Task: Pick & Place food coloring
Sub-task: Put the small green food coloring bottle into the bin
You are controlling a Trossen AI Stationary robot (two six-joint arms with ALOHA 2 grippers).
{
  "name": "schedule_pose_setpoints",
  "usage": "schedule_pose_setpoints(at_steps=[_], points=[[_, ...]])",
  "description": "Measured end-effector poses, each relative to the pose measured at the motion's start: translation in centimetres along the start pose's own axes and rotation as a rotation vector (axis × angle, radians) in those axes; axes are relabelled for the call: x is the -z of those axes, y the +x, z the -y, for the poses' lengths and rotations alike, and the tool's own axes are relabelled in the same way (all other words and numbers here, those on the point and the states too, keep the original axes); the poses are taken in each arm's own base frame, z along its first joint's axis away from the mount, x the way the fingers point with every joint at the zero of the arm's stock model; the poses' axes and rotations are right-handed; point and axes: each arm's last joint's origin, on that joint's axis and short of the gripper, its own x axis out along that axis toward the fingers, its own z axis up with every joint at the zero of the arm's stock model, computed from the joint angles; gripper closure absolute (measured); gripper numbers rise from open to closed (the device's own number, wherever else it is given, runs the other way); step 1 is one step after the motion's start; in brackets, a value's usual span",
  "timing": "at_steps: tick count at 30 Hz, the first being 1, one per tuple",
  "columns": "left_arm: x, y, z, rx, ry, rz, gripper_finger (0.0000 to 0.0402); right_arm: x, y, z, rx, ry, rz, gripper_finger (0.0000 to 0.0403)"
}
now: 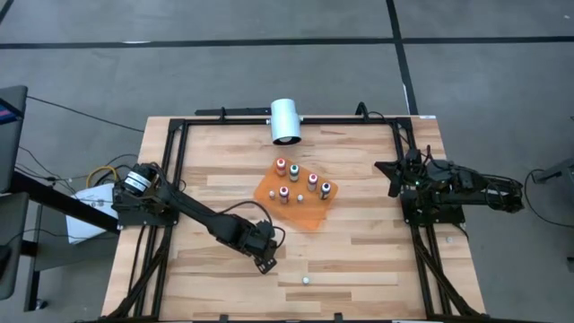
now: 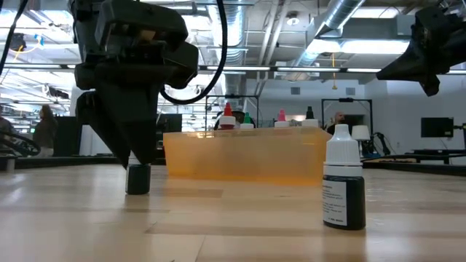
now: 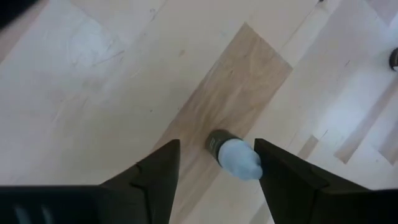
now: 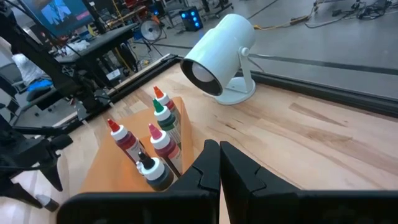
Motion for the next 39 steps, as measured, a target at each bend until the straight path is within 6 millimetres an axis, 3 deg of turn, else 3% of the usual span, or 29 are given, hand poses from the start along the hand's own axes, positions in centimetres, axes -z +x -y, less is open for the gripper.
schedule_pose_setpoints(at_steps=[26,39], points=[[-0.07,-0.04,-0.01,-0.008,0.013,0.021,0.0334,0.00,0.00,0.00,0.000,0.000,0.000,0.0402],[-0.24,-0.22,0.17,0.002,0.035,0.015,0.0337,0.00,0.00,0.00,0.000,0.000,0.000,0.0402]])
